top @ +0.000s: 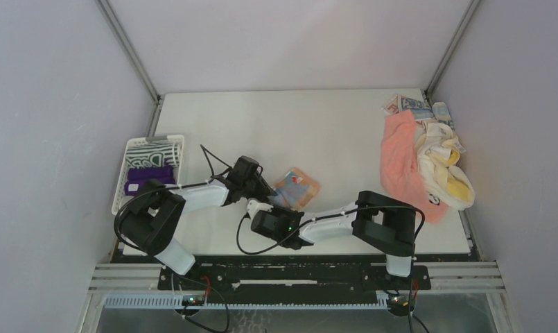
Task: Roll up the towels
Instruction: Roll the towel at the center of the board.
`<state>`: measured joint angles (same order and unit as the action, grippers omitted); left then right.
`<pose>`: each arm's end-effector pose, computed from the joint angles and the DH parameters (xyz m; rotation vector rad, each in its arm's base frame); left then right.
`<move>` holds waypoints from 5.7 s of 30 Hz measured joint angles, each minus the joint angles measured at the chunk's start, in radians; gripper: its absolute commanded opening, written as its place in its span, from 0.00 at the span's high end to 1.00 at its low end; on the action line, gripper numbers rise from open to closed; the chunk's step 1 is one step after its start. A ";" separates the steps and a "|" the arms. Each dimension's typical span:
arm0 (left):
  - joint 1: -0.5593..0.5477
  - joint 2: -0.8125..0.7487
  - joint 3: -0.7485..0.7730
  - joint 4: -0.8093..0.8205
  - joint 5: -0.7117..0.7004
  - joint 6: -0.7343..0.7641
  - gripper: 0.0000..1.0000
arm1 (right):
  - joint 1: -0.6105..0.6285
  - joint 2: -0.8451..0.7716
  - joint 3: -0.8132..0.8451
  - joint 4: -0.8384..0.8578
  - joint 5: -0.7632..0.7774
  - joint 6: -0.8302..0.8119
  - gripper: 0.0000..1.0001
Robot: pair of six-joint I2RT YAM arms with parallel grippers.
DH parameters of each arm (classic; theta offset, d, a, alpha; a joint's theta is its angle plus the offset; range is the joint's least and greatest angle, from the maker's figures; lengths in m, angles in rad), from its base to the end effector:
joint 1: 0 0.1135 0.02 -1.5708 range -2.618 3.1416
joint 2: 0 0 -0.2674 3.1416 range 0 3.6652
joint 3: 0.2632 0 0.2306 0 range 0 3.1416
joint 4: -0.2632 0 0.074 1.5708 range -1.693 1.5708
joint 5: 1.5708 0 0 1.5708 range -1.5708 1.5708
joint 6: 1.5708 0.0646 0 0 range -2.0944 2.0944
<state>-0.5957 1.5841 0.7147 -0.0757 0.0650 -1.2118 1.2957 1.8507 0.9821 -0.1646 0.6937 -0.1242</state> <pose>0.2411 -0.1685 0.1373 -0.7939 2.5891 -0.7426 0.1340 0.3226 0.1330 -1.3284 1.8978 -0.3433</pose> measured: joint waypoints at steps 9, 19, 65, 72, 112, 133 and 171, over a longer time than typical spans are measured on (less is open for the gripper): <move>-0.002 -0.029 -0.002 -0.012 -0.010 -0.003 0.35 | -0.106 -0.055 -0.005 -0.028 -0.194 0.044 0.93; 0.042 -0.239 -0.093 -0.084 -0.076 -0.017 0.22 | -0.516 -0.154 -0.080 0.053 -0.952 0.192 0.92; -0.086 0.107 0.062 0.149 0.016 -0.031 0.67 | -0.909 0.085 -0.381 0.830 -1.713 0.962 0.57; -0.094 0.106 0.062 0.148 -0.001 -0.022 0.67 | -0.906 -0.146 -0.307 0.464 -1.586 0.776 0.53; -0.069 0.000 0.087 -0.130 -0.150 0.083 0.67 | -0.488 -0.383 -0.074 0.000 -0.900 0.117 0.43; -0.058 0.015 0.105 -0.148 -0.129 0.090 0.67 | -0.179 -0.213 -0.225 0.266 -0.428 -0.133 0.46; -0.040 0.039 0.143 -0.190 -0.099 0.125 0.66 | -0.150 -0.131 -0.119 0.153 -0.350 -0.144 0.47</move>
<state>-0.6357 1.6234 0.8577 -0.2653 -0.0338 -1.0870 1.1461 1.7195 0.8627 -0.0120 0.3435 -0.2684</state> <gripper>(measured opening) 0.340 0.556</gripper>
